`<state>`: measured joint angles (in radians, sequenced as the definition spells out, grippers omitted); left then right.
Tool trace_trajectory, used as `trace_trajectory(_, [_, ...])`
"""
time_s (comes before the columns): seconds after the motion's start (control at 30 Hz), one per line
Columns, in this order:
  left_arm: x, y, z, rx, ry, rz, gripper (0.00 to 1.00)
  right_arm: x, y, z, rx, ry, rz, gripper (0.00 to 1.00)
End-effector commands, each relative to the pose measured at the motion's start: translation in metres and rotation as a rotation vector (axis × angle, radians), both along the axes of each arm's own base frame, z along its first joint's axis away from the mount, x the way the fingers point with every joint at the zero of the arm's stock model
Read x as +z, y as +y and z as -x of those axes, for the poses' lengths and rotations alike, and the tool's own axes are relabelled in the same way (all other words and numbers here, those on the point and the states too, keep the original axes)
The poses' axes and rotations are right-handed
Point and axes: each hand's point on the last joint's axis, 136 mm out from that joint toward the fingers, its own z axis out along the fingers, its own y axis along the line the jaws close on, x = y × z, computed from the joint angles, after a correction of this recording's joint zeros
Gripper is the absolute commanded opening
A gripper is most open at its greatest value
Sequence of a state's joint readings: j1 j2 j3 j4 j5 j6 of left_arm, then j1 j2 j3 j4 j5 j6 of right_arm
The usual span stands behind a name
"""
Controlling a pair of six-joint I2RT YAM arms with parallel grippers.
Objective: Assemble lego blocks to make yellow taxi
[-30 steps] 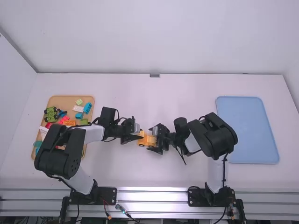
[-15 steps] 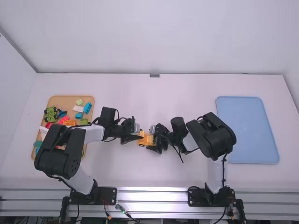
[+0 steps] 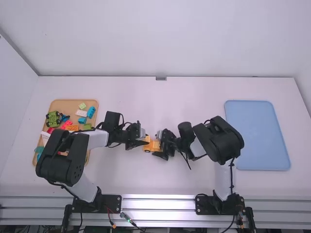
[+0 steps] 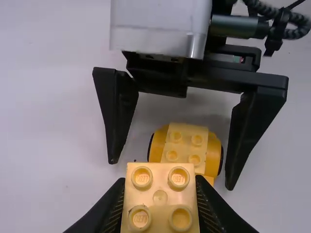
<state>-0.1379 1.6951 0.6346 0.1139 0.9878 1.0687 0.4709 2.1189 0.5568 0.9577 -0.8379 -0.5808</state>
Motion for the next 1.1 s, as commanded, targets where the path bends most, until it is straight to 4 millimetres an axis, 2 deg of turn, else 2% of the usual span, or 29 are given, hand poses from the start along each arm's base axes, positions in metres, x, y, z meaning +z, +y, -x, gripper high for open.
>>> trace_trajectory(0.0, [-0.003,-0.003,0.008,-0.014,0.035,0.019,0.17,-0.012,0.003,0.007,0.035,0.044,-0.021,0.97])
trace_trajectory(0.1, [-0.004,-0.003,0.009,-0.015,0.041,0.018,0.17,-0.011,0.005,0.010,0.058,0.038,-0.054,0.97])
trace_trajectory(0.4, [-0.007,-0.002,0.016,-0.040,0.040,0.005,0.07,-0.002,0.003,0.011,0.045,-0.002,-0.092,0.97])
trace_trajectory(0.63, [-0.007,-0.002,0.016,-0.040,0.040,0.005,0.07,-0.004,-0.002,-0.007,-0.037,0.128,-0.092,0.99])
trace_trajectory(0.73, [-0.007,-0.002,0.016,-0.040,0.041,0.005,0.08,-0.005,-0.001,-0.008,-0.032,0.131,-0.087,1.00])
trace_trajectory(0.97, [-0.007,-0.008,0.020,-0.062,0.042,0.005,0.09,-0.002,-0.001,0.007,0.072,0.046,-0.105,0.78])
trace_trajectory(1.07, [-0.007,-0.012,0.022,-0.075,0.037,-0.001,0.08,-0.003,-0.003,0.006,0.074,0.037,-0.105,0.75])
